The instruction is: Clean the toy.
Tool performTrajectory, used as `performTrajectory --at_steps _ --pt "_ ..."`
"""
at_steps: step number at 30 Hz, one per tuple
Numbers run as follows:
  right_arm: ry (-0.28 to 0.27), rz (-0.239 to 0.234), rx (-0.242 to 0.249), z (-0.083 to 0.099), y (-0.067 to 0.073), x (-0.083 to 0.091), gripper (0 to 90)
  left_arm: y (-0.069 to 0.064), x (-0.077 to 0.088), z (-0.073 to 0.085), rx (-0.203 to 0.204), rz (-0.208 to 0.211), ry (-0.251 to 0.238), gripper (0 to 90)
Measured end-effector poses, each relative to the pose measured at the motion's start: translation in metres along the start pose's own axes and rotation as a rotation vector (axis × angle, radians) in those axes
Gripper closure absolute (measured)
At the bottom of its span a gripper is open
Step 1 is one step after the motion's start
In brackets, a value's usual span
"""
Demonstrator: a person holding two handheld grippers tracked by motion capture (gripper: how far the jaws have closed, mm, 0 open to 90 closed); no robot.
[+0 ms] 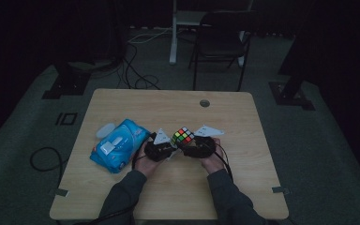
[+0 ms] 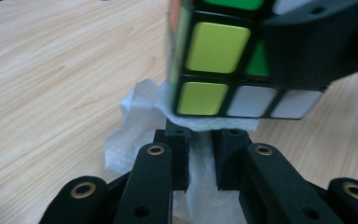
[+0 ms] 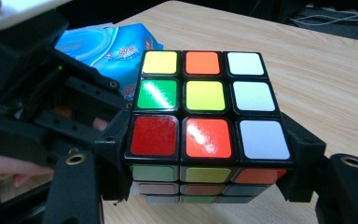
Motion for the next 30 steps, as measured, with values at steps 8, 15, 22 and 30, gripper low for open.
performTrajectory --at_steps 8,15,22,30 --pt "-0.001 0.000 -0.003 0.000 0.000 -0.001 34.2 -0.012 0.000 0.000 -0.034 0.035 -0.005 79.8" --pt "-0.008 0.008 -0.016 0.000 -0.004 -0.001 34.2 -0.019 0.003 0.000 -0.055 0.050 -0.016 79.7" --pt "-0.007 0.018 -0.026 0.002 -0.007 -0.001 34.2 -0.025 0.009 0.002 -0.057 0.061 -0.023 79.6" --pt "-0.010 0.041 -0.029 0.001 -0.009 -0.001 34.2 -0.032 0.014 0.004 -0.067 0.067 -0.035 79.6"
Point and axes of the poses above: each handheld gripper's, and its own axes: x roughly backward along the jaws, z roughly out of its underside, y roughly to its left, the point moved 2 cm from there along -x, roughly forward along the jaws, and after that the axes turned 12 degrees about -z, right-handed, at the moved point
